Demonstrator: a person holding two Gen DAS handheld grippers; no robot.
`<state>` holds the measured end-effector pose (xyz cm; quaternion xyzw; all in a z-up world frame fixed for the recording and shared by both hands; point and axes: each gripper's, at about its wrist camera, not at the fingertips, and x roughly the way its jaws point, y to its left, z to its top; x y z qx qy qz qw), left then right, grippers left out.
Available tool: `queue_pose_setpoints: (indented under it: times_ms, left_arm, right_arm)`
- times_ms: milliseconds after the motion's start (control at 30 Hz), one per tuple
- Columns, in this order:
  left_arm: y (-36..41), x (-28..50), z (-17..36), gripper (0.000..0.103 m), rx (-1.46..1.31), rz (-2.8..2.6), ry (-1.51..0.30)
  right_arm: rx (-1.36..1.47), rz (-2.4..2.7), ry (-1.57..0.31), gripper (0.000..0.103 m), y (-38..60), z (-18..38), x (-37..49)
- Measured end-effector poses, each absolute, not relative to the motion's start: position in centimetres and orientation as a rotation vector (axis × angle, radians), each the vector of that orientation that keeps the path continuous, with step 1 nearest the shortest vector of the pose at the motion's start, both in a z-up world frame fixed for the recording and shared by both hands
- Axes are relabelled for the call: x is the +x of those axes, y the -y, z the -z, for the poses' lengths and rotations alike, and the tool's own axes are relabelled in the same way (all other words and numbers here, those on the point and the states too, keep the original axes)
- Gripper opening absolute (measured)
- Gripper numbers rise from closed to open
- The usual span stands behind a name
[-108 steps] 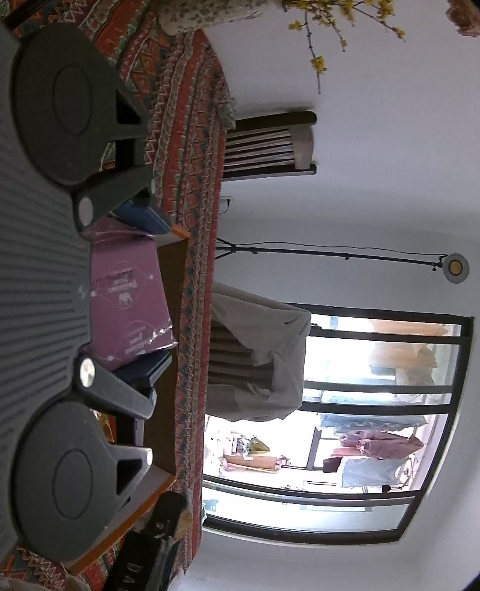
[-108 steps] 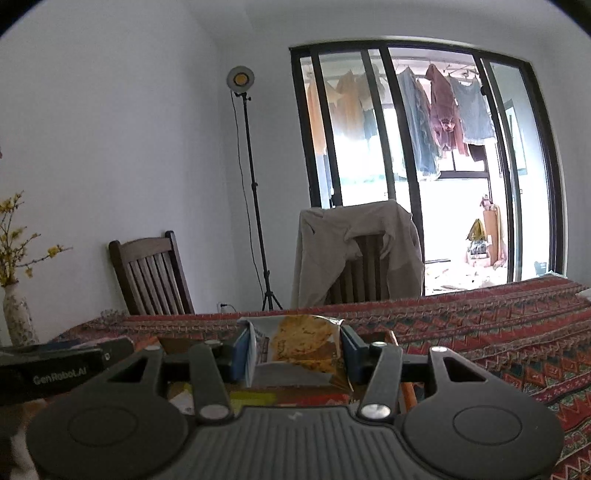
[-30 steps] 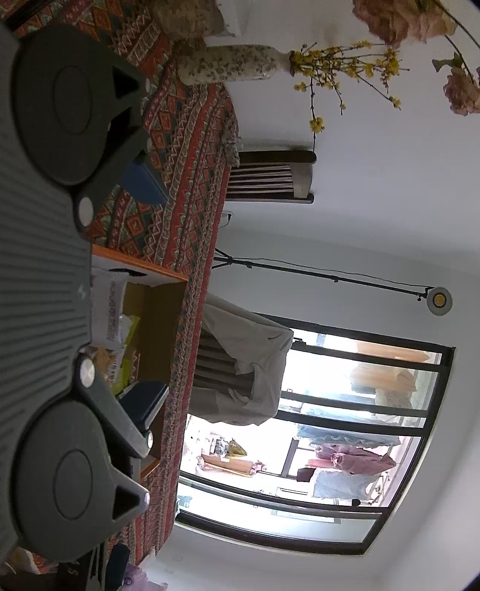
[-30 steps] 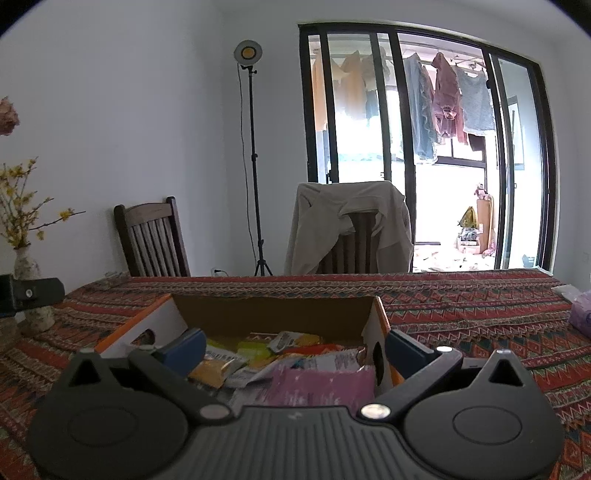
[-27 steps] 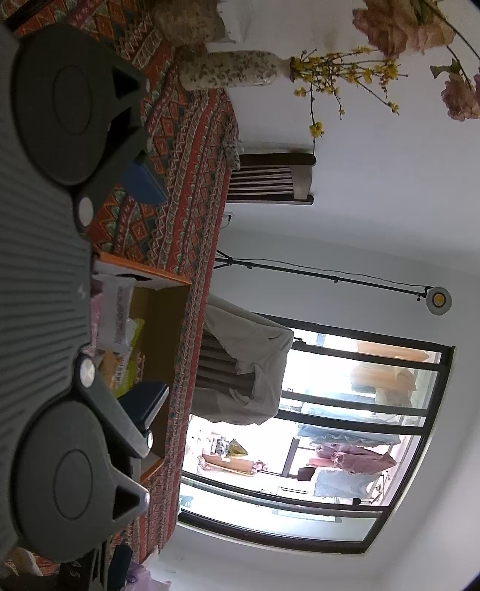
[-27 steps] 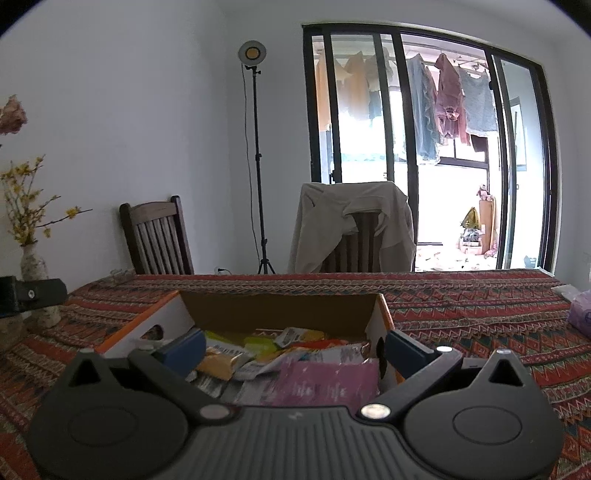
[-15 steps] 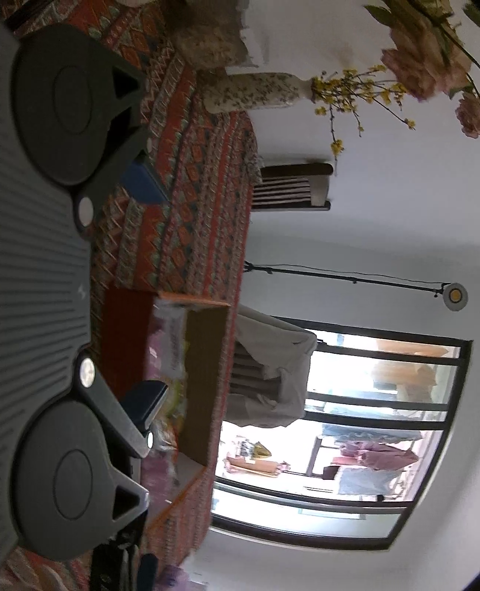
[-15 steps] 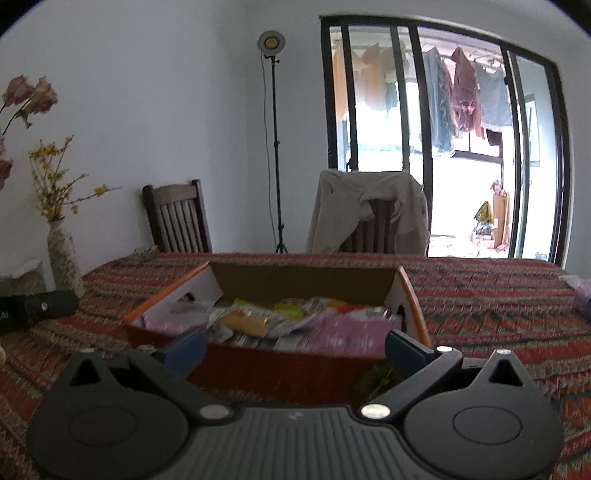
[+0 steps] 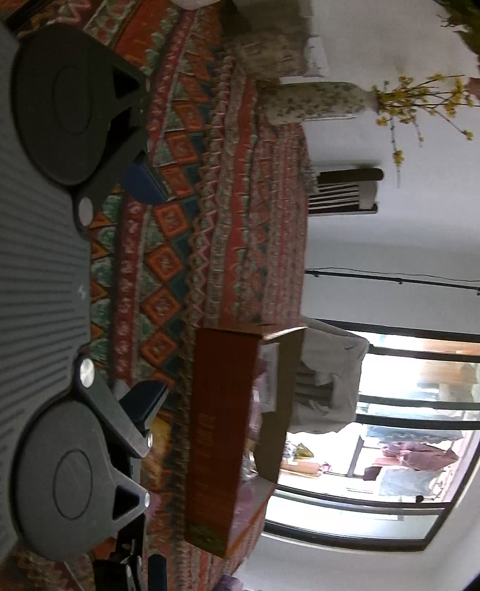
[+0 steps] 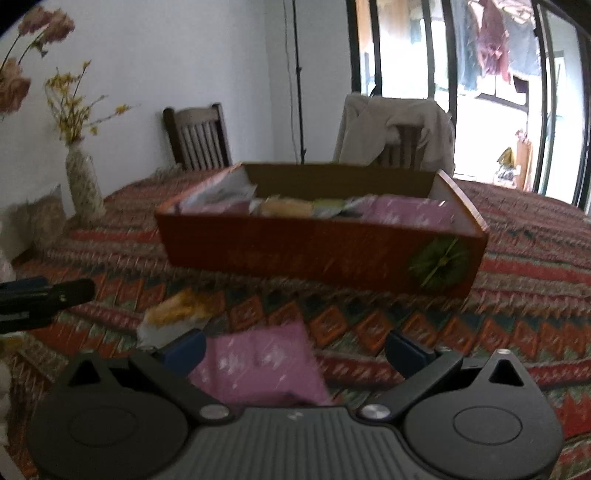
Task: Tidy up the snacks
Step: 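Grasp the last pink packet with the right gripper, then grasp the last white cracker-print packet with the left gripper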
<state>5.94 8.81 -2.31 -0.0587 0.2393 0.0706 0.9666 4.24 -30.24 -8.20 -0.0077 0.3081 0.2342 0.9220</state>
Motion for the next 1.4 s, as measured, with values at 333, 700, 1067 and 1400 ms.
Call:
queue_pose_setpoints:
  times_ms: [333, 700, 1067, 1400]
  left_arm:
    - [-8.7, 5.4, 2.4, 0.103, -0.118, -0.124, -0.458]
    - [-8.9, 5.5, 2.4, 0.103, -0.136, -0.127, -0.47]
    - [-8.8, 5.7, 2.5, 0.103, -0.137, -0.138, -0.481]
    - [-8.2, 6.9, 2.0, 0.103, -0.141, -0.13, -0.527]
  right_arm:
    - [-0.111, -0.498, -0.72, 0.103, 27.2, 9.6, 4.9]
    - [-0.124, -0.568, -0.698, 0.072, 28.2, 9.1, 4.9]
    - [0.0, -0.453, -0.6, 0.065, 34.4, 8.4, 6.2]
    - [0.089, -0.303, -0.554, 0.065, 38.6, 9.4, 8.5]
